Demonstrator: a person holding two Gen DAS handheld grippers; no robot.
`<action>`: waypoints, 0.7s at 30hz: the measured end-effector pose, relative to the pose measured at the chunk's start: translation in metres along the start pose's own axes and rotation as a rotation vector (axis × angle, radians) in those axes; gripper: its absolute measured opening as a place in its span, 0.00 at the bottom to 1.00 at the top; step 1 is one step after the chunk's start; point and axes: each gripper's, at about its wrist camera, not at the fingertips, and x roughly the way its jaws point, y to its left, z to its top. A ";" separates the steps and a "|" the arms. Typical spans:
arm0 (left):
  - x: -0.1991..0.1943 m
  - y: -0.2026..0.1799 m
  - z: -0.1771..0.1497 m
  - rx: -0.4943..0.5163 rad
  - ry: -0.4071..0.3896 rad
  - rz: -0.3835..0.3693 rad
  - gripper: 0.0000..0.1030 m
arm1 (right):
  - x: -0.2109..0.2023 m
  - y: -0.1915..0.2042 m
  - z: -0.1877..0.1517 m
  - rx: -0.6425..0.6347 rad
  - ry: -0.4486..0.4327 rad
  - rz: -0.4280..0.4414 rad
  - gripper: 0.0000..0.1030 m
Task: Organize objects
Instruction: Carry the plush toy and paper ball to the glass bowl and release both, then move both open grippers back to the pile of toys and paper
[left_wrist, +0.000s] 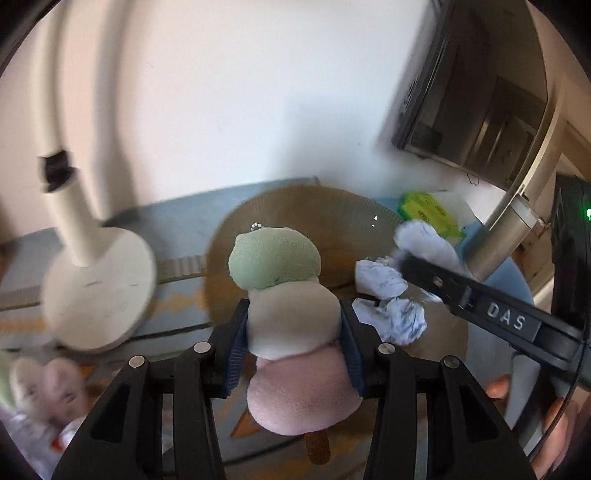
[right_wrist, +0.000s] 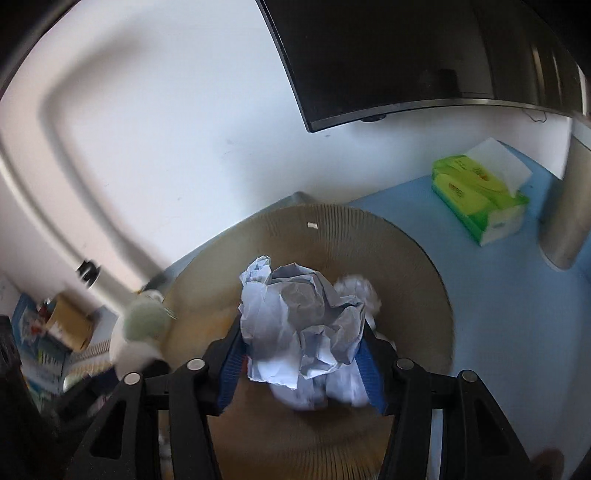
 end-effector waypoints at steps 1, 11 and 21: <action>0.009 -0.001 0.003 0.002 0.015 -0.018 0.49 | 0.004 0.000 0.005 -0.004 -0.015 0.019 0.73; -0.047 0.019 -0.014 -0.053 -0.030 -0.115 0.65 | -0.037 0.007 -0.016 -0.045 -0.030 0.079 0.76; -0.238 0.097 -0.099 -0.141 -0.247 0.199 0.99 | -0.113 0.086 -0.124 -0.208 -0.044 0.261 0.94</action>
